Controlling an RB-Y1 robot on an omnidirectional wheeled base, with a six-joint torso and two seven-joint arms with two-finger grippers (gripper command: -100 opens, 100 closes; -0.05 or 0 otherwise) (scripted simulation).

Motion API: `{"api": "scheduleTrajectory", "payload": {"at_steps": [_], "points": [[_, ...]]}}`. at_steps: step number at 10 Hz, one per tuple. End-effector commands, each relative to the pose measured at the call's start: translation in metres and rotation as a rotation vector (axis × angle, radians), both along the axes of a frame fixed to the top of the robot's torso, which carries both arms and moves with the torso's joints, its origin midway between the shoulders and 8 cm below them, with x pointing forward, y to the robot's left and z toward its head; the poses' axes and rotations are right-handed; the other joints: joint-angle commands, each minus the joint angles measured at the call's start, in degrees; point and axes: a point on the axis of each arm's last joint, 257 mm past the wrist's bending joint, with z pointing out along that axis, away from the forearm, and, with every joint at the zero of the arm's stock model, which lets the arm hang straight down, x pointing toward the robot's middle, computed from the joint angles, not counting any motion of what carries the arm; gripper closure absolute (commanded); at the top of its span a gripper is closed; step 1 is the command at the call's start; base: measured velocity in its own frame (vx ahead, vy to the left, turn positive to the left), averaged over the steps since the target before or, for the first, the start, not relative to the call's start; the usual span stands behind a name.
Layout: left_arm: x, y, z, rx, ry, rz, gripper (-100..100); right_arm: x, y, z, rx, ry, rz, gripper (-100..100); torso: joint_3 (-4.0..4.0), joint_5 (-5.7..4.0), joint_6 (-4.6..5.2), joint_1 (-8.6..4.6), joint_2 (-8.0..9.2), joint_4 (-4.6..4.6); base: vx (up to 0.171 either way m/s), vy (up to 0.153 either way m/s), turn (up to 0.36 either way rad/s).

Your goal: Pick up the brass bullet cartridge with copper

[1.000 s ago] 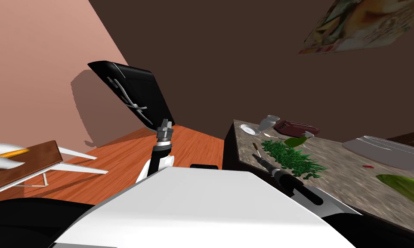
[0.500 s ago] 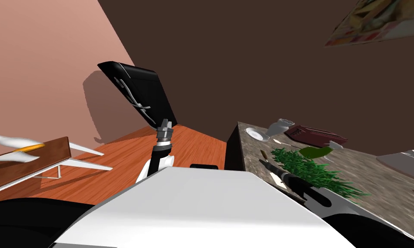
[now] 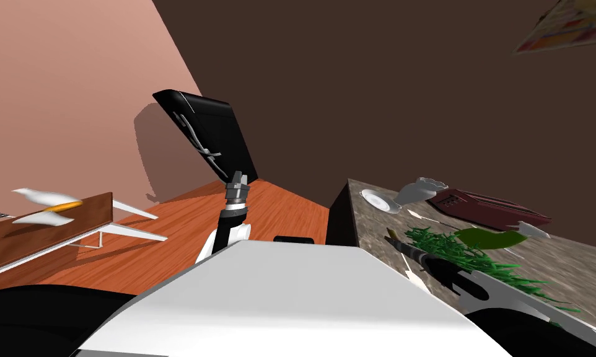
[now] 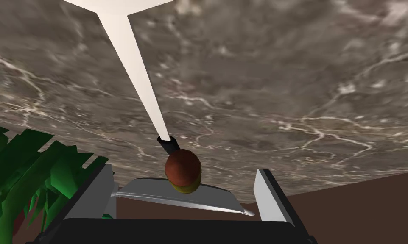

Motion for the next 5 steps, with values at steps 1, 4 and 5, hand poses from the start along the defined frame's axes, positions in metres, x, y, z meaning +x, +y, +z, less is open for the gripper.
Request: {"api": "scheduleTrajectory", "payload": {"at_steps": [1,4,5], "points": [[0.0,0.0,0.0,0.0,0.0,0.0,0,0.0,0.0,0.0,0.0,0.0,0.0,-100,0.0,0.0,0.0,0.0,0.0,0.0,0.037,-0.01,0.007],[0.0,0.0,0.0,0.0,0.0,0.0,0,-0.01,-0.006,-0.012,-0.003,-0.001,-0.021,-100,0.17,-0.01,-0.02,0.0,0.29,0.07,0.019,-0.02,0.073],[0.0,0.0,0.0,0.0,0.0,0.0,0,-0.015,-0.008,-0.017,-0.001,-0.001,-0.029,-100,0.16,-0.03,0.0,-0.06,0.27,0.07,0.035,-0.028,0.078]]}}
